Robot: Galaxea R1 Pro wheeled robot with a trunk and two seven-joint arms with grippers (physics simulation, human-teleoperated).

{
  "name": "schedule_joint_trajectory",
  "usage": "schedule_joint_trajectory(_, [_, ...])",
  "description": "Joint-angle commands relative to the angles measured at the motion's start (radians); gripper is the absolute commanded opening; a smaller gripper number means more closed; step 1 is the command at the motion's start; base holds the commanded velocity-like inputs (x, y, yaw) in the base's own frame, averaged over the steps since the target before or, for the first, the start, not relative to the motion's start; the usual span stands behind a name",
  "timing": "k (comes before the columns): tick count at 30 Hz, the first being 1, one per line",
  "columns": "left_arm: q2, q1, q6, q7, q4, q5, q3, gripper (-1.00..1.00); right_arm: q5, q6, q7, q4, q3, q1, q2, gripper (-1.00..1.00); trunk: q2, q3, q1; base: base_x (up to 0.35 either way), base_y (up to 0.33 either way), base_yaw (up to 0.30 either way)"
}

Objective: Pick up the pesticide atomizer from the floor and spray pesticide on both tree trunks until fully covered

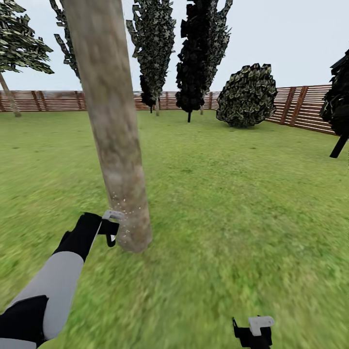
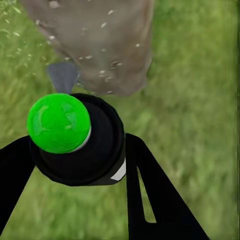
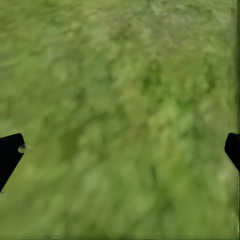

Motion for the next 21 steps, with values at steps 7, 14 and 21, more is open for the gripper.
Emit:
schedule_joint_trajectory(7, [0.000,-0.001,0.000,0.001,0.000,0.000,0.002,-1.00,0.000,0.000,0.000,0.000,0.000,0.000,0.000,1.00,0.000,0.000,0.000,0.000,-0.271,0.000])
schedule_joint_trajectory(14, [0.000,0.001,0.000,0.002,0.000,0.000,0.005,-1.00,0.000,0.000,0.000,-0.001,0.000,0.000,0.000,1.00,0.000,0.000,0.000,0.000,-0.272,0.000])
schedule_joint_trajectory(21, [0.006,0.001,0.000,0.002,0.001,-0.001,0.027,-1.00,0.000,0.000,0.000,-0.002,0.001,0.000,0.001,1.00,0.000,0.000,0.000,0.000,-0.272,0.085])
